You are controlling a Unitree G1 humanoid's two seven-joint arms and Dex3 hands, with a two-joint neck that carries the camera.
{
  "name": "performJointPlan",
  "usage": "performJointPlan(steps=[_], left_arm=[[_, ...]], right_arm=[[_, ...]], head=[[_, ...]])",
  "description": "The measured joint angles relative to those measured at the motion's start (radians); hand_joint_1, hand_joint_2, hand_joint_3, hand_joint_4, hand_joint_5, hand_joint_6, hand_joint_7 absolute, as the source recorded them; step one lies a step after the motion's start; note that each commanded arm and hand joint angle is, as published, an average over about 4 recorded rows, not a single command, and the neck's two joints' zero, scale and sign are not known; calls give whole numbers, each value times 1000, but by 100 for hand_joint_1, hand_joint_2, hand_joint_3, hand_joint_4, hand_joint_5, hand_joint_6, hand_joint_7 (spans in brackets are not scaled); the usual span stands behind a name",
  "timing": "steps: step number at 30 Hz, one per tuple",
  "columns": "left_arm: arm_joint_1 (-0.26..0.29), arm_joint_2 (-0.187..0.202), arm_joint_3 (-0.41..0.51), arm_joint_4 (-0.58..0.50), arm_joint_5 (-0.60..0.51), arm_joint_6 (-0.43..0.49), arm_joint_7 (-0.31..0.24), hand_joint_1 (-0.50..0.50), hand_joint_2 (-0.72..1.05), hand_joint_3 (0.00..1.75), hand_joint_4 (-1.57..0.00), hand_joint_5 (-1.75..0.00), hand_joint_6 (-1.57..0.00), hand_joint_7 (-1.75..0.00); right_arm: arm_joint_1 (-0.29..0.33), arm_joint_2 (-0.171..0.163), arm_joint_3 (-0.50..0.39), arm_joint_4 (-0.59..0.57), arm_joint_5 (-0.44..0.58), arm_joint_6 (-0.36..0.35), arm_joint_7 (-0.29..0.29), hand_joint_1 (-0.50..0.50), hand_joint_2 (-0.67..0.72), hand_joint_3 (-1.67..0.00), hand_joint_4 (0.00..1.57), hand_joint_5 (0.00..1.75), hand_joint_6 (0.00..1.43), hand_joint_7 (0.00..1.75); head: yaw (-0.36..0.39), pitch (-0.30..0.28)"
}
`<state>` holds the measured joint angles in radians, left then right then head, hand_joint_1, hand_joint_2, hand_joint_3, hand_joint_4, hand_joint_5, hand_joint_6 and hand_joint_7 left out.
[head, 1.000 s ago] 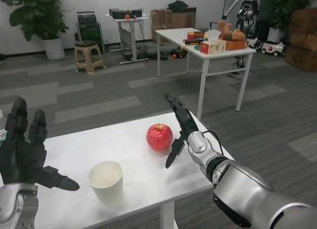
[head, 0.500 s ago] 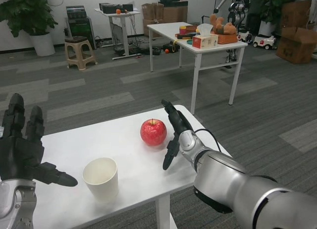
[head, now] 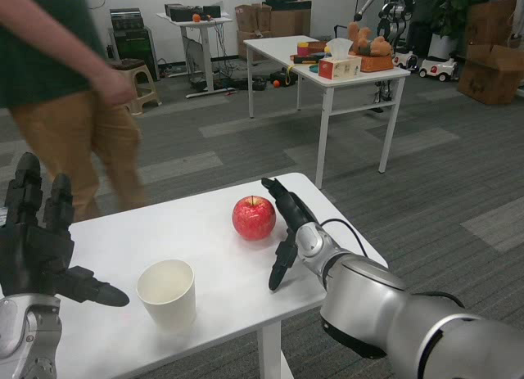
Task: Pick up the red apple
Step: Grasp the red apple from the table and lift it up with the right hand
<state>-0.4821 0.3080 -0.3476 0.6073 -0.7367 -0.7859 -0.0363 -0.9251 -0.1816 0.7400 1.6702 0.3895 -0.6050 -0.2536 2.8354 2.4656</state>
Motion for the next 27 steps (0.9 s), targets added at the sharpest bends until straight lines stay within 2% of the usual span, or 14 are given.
performJointPlan(steps=[3, 8, 10, 12, 14, 17, 19, 24, 27], left_arm=[[0, 0, 0, 0, 0, 0, 0, -48, -55, 7, 0, -3, 0, 0], [0, 0, 0, 0, 0, 0, 0, -48, -55, 9, 0, -3, 0, 0], [0, 0, 0, 0, 0, 0, 0, -48, -55, 4, 0, -8, 0, 0], [1, 0, 0, -1, 0, 0, 0, -48, -55, 0, 0, -5, 0, 0], [2, 0, 0, -1, 0, 0, 0, -48, -55, 4, 0, -3, 0, 0], [3, 0, 0, -1, 0, 0, 0, -48, -55, 9, 0, -10, 0, 0], [3, 0, 0, -1, 0, 0, 0, -48, -55, 7, 0, -10, 0, 0], [5, 0, 0, -1, 0, 0, 0, -48, -55, 9, 0, -8, 0, 0], [5, 0, 0, -1, 0, 0, 0, -48, -55, 4, 0, -10, 0, 0]], right_arm=[[2, 0, 0, 0, 1, 0, 6, -42, 38, 0, 0, 10, 3, 28], [13, -1, -5, -1, 4, 0, 14, -42, 34, 0, 0, 10, 3, 35], [18, -1, -9, -1, 5, -1, 18, -42, 34, 0, 0, 10, 4, 35], [21, -1, -12, -1, 7, -1, 19, -42, 34, 0, 0, 10, 6, 38], [23, -2, -15, -1, 8, -2, 20, -42, 34, 0, 0, 12, 6, 42], [25, -2, -17, -1, 9, -3, 20, -42, 34, 0, 0, 15, 7, 42], [26, -3, -18, -1, 9, -3, 21, -42, 34, 0, 0, 19, 9, 45], [27, -3, -19, -2, 9, -3, 27, -42, 34, 0, 0, 19, 13, 58], [28, -3, -19, -3, 9, -4, 27, -42, 34, 0, 0, 19, 16, 65]], head=[[1, 0], [3, -1], [3, -1], [2, 0], [2, 0], [2, -1], [2, -2], [3, -7], [3, -6]])
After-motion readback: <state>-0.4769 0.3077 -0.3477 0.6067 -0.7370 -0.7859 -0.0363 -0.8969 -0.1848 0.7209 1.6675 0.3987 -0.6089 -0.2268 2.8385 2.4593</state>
